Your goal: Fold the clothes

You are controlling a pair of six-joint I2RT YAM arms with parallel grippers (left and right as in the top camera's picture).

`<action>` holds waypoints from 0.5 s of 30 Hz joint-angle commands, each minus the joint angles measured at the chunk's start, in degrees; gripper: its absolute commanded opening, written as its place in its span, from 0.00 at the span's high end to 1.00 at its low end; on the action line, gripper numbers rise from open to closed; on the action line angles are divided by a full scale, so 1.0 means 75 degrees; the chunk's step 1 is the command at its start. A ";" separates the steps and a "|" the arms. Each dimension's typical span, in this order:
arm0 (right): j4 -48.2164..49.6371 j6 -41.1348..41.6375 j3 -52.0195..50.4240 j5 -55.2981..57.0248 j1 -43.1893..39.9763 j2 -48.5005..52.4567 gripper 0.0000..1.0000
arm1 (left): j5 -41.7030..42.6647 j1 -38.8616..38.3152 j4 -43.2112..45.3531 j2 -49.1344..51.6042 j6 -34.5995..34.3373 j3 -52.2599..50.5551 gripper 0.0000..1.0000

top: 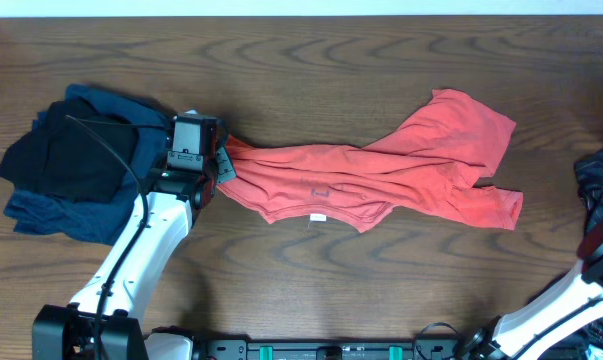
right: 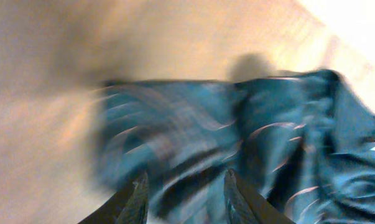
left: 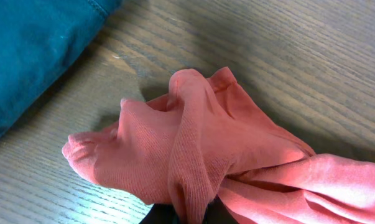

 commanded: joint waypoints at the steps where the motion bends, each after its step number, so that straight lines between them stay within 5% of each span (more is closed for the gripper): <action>1: -0.0452 -0.0163 0.0195 -0.1760 0.0493 -0.0662 0.61 | -0.0221 0.0047 -0.0119 0.0032 0.0050 0.0041 0.93; 8: -0.2294 -0.0635 -0.0353 -0.2334 0.1480 -0.0702 0.59 | -0.0224 0.0047 -0.0490 0.0032 0.0050 0.0041 0.92; 15: -0.1329 -0.1035 -0.1807 -0.2728 0.2538 -0.0702 0.56 | -0.0221 0.0047 -0.0522 0.0032 0.0050 0.0041 0.94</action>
